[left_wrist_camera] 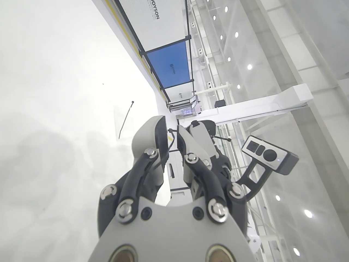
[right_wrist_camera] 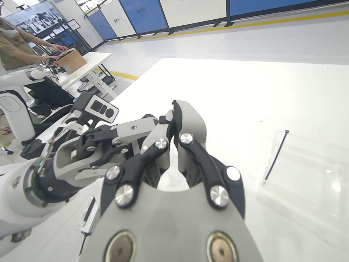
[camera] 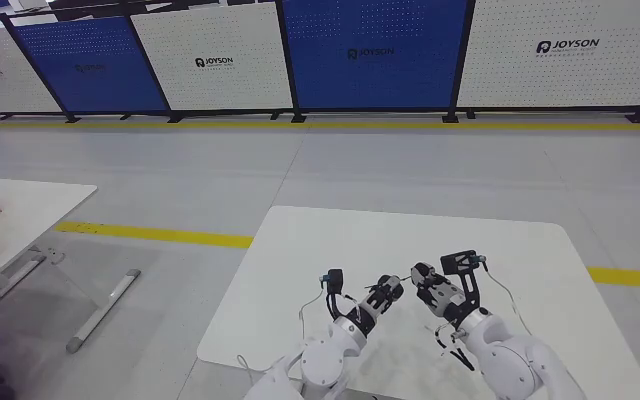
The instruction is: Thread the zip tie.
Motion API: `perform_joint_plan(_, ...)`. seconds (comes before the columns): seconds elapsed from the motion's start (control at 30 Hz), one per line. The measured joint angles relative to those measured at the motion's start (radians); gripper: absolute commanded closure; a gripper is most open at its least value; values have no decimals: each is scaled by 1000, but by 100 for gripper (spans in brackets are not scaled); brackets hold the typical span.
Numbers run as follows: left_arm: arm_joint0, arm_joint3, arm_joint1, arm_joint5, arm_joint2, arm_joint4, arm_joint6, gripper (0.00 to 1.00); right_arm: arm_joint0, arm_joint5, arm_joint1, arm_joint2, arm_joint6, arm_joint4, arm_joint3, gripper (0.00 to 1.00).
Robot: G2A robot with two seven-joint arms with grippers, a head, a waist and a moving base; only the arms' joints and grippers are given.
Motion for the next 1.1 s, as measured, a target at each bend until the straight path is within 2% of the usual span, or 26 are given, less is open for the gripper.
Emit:
perform_joint_plan(0.1,-4,5,-2,1,0,-4,3,100,-1,-2,1,0,1,-2,-1,100)
perform_joint_plan(0.9,3,-1,-2,-25,-3,16,-11,100,5,-20,9,-7,31,-13,-7,100)
perform_joint_plan(0.93,3,-1,-2,-25,-3,16,-11,100,6,-20,9,-7,34,-9,-7,66)
perform_joint_plan(0.97,3,-1,-2,-24,-4,16,-10,100,7,-18,9,-7,37,-4,-6,53)
perform_joint_plan(1.0,3,-1,-2,-23,-5,15,-9,100,9,-17,9,-7,40,2,-5,18)
perform_joint_plan(1.03,3,0,-2,-22,-5,15,-8,100,10,-16,9,-7,42,5,-5,5)
perform_joint_plan(1.07,3,0,-3,-21,-6,14,-7,100,11,-16,9,-7,43,7,-4,0)
perform_joint_plan(1.1,3,1,-3,-19,-6,13,-7,100,11,-15,9,-7,44,8,-4,0)
